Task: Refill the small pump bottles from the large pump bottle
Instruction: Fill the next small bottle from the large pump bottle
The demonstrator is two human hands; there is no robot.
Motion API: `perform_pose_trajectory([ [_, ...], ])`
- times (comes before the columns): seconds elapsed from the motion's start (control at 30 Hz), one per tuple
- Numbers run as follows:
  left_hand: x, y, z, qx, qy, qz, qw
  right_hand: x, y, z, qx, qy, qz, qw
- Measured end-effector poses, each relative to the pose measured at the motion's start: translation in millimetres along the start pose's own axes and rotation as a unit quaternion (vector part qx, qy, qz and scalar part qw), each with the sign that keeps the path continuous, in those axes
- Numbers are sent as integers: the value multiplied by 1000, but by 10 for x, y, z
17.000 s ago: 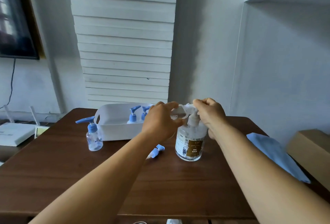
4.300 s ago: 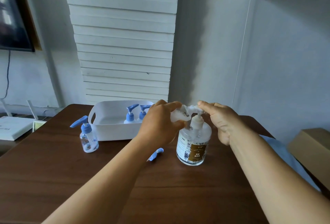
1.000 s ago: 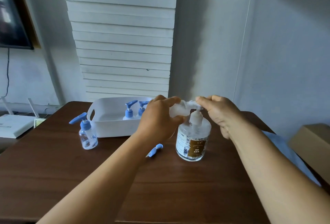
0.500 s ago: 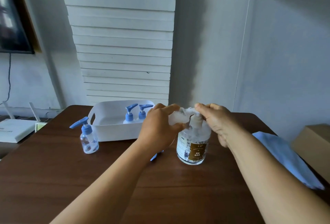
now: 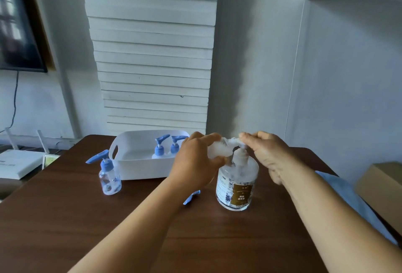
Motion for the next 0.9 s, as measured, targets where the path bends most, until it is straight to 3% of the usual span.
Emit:
perform_pose_trajectory([
  [0.47, 4, 47, 30, 6, 7, -6, 1000, -22, -93, 77, 28, -6, 15, 999],
  [0.67, 34, 11, -9, -7, 1, -6, 1000, 48, 113, -51, -27, 10, -3, 1000],
  [0.9, -11, 85, 65, -17, 15, -15, 1000, 10, -99, 82, 18, 21, 29, 999],
])
Point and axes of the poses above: each hand's wrist, its own x-axis away from the middle knuckle, its own z-axis out of the back of the hand, y = z × x, the point moved 10 cm from there along -x, towards the middle knuckle, and after that the axes turned 5 degrees about z, right-handed, at the moved point
